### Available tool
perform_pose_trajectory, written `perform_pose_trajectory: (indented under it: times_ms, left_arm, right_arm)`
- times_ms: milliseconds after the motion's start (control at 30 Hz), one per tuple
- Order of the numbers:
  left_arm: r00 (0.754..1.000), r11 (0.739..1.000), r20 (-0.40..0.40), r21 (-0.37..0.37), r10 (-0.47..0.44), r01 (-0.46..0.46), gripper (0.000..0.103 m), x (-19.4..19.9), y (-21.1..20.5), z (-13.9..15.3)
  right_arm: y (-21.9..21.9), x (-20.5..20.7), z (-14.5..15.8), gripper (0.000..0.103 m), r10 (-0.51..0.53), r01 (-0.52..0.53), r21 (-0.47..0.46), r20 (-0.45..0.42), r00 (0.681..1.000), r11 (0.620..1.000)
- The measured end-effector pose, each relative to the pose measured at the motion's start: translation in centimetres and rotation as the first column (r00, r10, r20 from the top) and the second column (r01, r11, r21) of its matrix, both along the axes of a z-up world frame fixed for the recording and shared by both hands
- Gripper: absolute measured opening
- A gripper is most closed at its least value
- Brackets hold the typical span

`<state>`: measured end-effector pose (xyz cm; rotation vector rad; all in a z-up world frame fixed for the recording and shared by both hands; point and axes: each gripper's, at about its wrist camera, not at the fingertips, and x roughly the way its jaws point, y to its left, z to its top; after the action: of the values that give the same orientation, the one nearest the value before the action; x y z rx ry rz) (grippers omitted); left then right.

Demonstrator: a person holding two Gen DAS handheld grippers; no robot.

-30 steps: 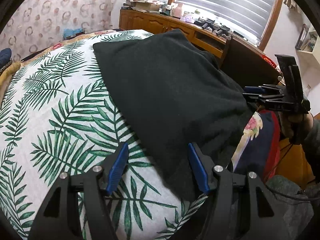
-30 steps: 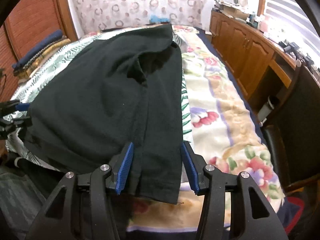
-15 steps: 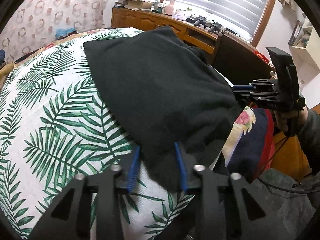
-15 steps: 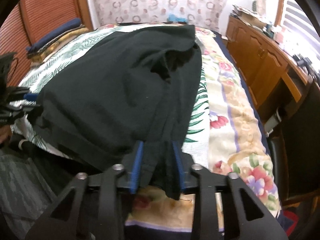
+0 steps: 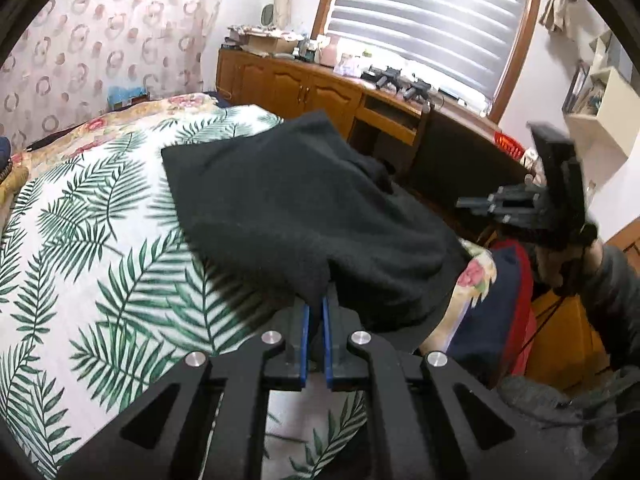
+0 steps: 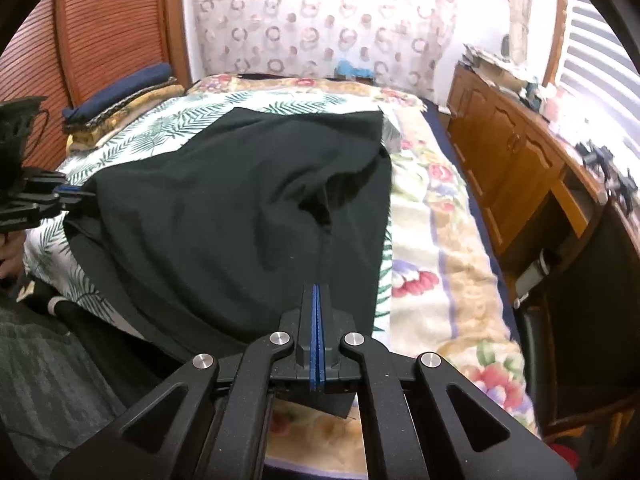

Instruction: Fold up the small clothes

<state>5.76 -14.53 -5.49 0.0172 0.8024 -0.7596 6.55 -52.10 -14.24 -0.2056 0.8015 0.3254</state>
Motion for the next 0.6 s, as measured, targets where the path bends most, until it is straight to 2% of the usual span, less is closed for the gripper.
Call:
perform_pose_trajectory:
  times_ms: [133,200,267,400,467,600]
  left_arm:
    - [1.0,0.999,0.018,-0.034,0.0,0.001,0.002,1.3,-0.6,1.9]
    - [1.0,0.999,0.025,-0.05,0.001,0.0,0.001,2.3,-1.0,2.9]
    - [1.0,0.998,0.026,-0.067,0.0,0.001,0.001,3.6,-1.8,3.9]
    - [0.999,0.999,0.043,-0.046,0.014,-0.012,0.001,6.3,-2.8,5.0]
    - [0.999,0.999,0.031,-0.049,0.022,-0.021,0.001,7.6,-3.1,5.2]
    - [0.999,0.998,0.018,-0.05,0.05,-0.049,0.001,9.9,-3.4,5.2]
  right_arm:
    - [0.0,0.2,-0.5,0.011,-0.013,0.013,0.019,-0.005,1.0,1.0]
    - [0.7,0.2,-0.1,0.021,0.001,-0.002,0.035,0.011,1.0,0.999]
    - [1.8,0.0,0.7,0.037,0.028,-0.031,0.066,0.039,0.999,0.997]
    - [4.6,-0.1,2.2,0.046,0.095,-0.105,0.108,0.088,0.992,0.989]
    - [5.8,-0.1,2.7,0.056,0.121,-0.133,0.115,0.106,0.987,0.984]
    - [7.3,0.1,2.2,0.06,0.151,-0.161,0.087,0.11,0.982,0.983]
